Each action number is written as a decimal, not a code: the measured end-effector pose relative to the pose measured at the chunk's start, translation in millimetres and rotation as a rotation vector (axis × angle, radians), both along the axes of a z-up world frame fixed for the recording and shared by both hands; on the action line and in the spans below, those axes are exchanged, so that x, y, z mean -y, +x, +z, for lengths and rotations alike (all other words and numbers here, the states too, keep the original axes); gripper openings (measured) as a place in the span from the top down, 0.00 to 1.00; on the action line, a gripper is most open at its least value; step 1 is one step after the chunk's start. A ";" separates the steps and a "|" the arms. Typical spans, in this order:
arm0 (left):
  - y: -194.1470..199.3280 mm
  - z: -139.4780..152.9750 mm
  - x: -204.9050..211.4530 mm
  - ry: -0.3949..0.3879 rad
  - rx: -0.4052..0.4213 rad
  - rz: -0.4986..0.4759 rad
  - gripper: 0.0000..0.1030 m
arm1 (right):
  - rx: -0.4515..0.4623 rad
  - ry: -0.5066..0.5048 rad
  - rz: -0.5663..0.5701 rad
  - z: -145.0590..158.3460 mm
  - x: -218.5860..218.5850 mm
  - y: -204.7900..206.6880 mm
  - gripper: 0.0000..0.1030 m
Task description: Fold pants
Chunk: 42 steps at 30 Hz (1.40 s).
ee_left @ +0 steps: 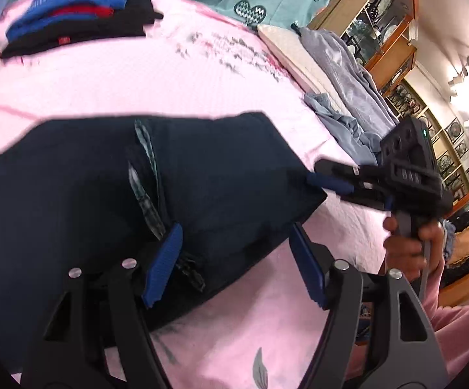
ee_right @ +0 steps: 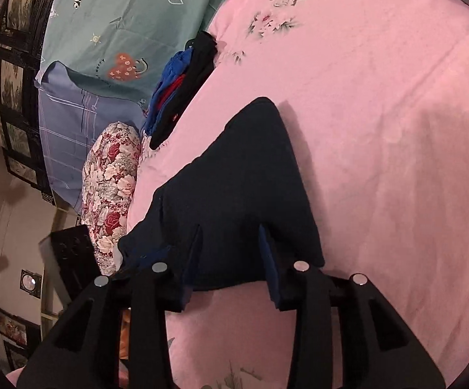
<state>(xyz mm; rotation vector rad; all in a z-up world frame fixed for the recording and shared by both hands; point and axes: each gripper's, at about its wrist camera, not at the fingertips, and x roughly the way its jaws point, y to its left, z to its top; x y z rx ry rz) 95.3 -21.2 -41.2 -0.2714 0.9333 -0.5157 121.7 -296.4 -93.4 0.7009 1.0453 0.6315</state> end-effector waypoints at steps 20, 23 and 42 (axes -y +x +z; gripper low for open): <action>17.9 13.6 0.9 0.009 0.033 0.087 0.15 | 0.130 -0.033 -0.024 29.2 -22.9 46.6 0.53; 23.6 -20.2 17.6 0.145 -0.055 0.094 0.17 | 0.161 -0.051 0.021 28.0 -33.7 25.2 0.46; -102.4 28.9 -239.6 0.234 -0.066 0.859 0.03 | 0.337 -0.243 0.046 35.9 -80.3 -16.4 0.43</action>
